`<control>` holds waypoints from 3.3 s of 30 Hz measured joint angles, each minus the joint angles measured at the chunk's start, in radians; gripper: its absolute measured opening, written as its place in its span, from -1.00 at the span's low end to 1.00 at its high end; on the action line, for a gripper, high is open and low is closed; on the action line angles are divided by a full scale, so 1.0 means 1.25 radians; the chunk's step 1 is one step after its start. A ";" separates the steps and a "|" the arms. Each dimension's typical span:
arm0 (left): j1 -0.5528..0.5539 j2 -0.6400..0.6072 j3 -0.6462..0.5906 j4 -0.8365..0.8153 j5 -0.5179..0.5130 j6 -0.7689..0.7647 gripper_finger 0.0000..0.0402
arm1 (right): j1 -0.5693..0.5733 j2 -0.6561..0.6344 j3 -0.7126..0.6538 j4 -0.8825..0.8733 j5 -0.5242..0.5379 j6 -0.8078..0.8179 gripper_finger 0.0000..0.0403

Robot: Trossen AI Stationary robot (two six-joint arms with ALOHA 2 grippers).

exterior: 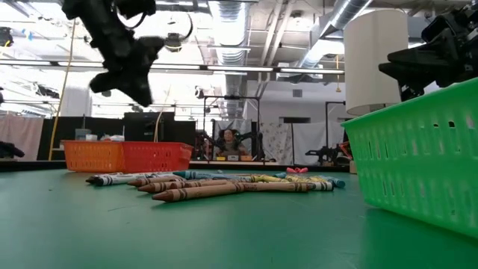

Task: Sort crayons
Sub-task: Put the black crayon into the orange bin

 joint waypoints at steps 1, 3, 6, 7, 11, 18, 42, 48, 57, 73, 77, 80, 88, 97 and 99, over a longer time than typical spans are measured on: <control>-0.024 0.000 0.000 0.010 0.002 0.012 -0.63 | 0.000 0.000 0.000 0.001 0.000 0.000 -0.39; -0.076 0.000 0.000 0.017 0.002 0.020 -0.51 | 0.000 0.000 0.000 0.001 0.000 0.000 -0.39; -0.156 0.000 0.000 0.018 -0.008 -0.008 -0.33 | 0.000 0.000 0.000 0.002 0.005 0.000 -0.39; -0.180 0.000 0.000 0.016 -0.015 -0.028 -0.27 | 0.000 0.000 0.000 0.003 0.012 0.000 -0.39; -0.265 0.000 0.000 0.001 -0.075 -0.126 -0.12 | 0.000 0.000 0.000 0.007 0.038 0.000 -0.39; -0.355 0.000 0.000 -0.062 -0.179 -0.276 -0.08 | 0.000 0.000 0.000 0.113 0.050 -0.009 -0.39; -0.511 0.250 0.000 -0.030 -0.173 -0.741 -0.08 | 0.018 0.001 0.141 -0.001 0.047 -0.072 -0.39; -0.530 0.329 0.000 0.001 -0.131 -0.835 -0.08 | 0.017 0.001 0.141 -0.028 0.046 -0.071 -0.39; -0.525 0.381 0.000 0.039 -0.131 -0.863 -0.08 | 0.017 0.001 0.141 -0.057 0.044 -0.069 -0.39; -0.499 0.427 0.003 0.051 -0.096 -0.838 -0.10 | 0.018 0.000 0.142 -0.078 0.042 -0.070 -0.39; -0.499 0.428 0.002 0.046 -0.094 -0.826 -0.27 | 0.018 0.000 0.142 -0.078 0.042 -0.070 -0.39; -0.499 0.428 0.001 0.042 -0.091 -0.818 -0.49 | 0.018 0.000 0.142 -0.078 0.042 -0.070 -0.39; -0.499 0.429 0.000 0.052 -0.091 -0.780 -0.96 | 0.018 0.000 0.142 -0.078 0.043 -0.071 -0.39; -0.499 0.424 0.000 0.051 -0.092 -0.770 -0.95 | 0.018 0.000 0.142 -0.078 0.043 -0.071 -0.39; -0.499 0.414 -0.002 0.057 -0.096 -0.754 -0.96 | 0.018 0.000 0.142 -0.078 0.043 -0.071 -0.39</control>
